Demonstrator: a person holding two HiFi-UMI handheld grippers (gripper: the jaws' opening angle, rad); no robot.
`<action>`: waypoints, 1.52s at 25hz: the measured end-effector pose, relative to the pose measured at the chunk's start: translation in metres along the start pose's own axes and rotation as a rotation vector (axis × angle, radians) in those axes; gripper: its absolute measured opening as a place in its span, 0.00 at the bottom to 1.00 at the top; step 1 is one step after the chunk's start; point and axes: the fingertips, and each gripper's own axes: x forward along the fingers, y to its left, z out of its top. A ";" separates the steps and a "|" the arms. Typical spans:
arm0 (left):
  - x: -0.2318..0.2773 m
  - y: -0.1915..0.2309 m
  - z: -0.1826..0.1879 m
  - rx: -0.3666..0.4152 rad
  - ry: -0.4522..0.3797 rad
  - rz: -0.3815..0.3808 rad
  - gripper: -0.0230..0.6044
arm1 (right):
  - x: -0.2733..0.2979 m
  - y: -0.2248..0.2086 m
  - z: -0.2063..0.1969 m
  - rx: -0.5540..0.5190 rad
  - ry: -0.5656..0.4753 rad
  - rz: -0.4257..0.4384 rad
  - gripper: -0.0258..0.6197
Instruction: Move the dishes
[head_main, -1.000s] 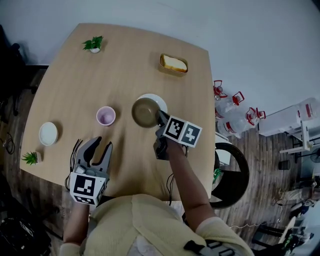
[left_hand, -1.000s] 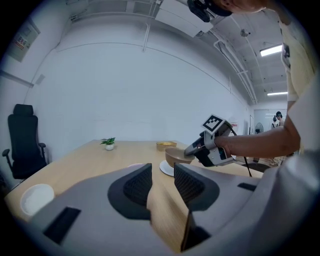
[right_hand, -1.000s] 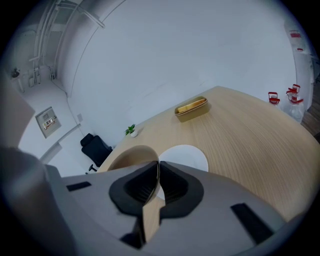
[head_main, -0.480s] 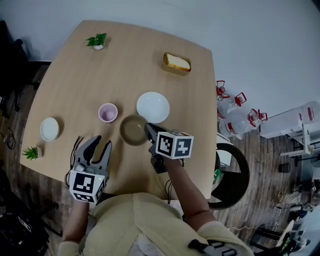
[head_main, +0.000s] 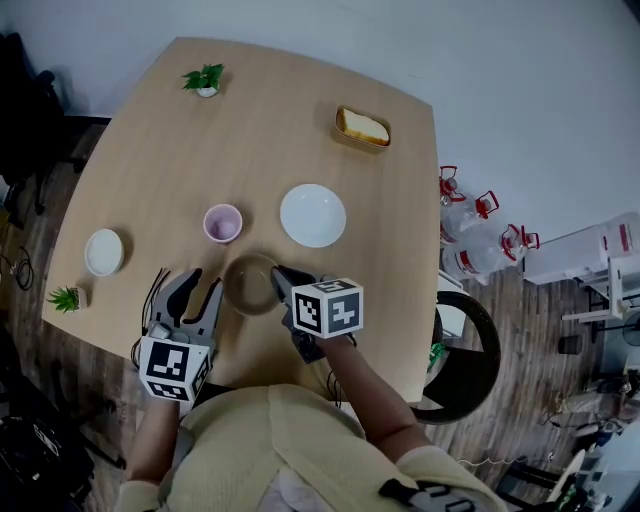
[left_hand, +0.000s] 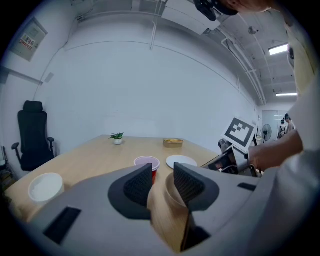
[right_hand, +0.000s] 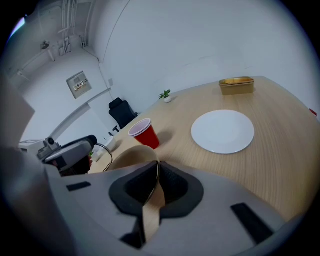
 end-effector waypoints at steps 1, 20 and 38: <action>0.000 0.002 0.000 -0.001 0.001 0.004 0.26 | 0.002 0.003 -0.002 -0.007 0.006 0.006 0.09; 0.002 0.007 -0.003 0.003 0.016 0.025 0.26 | 0.023 0.039 -0.017 -0.035 0.006 0.079 0.09; 0.003 0.005 -0.004 0.004 0.027 0.011 0.26 | -0.003 0.018 0.013 0.086 -0.142 0.073 0.24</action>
